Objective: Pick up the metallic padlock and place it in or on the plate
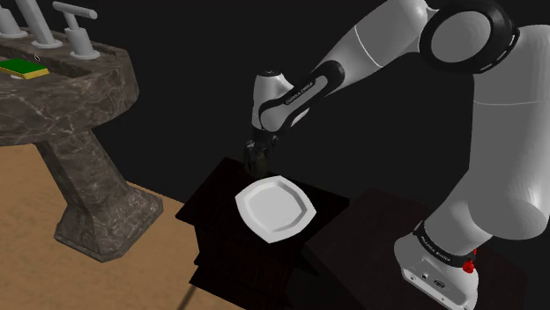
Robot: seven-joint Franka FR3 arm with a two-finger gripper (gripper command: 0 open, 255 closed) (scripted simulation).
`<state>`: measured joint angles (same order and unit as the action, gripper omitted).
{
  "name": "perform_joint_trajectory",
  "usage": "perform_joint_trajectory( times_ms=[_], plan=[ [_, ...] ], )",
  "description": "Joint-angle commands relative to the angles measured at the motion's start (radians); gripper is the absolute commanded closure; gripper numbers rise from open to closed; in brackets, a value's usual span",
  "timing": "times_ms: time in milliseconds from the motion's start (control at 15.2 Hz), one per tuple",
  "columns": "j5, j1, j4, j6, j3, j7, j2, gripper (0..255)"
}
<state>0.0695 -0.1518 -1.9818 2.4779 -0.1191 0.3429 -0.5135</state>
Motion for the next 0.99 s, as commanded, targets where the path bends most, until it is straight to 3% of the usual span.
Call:
perform_joint_trajectory(
  times_ms=[0,660,924],
  plan=[
    [-0.003,0.002,-0.001,-0.019,-0.002,-0.003,0.02,255],
    [-0.02,0.01,0.005,-0.122,-0.013,-0.012,0.117,255],
    [-0.032,-0.01,-0.174,-0.061,-0.033,0.025,0.237,255]
  ],
)
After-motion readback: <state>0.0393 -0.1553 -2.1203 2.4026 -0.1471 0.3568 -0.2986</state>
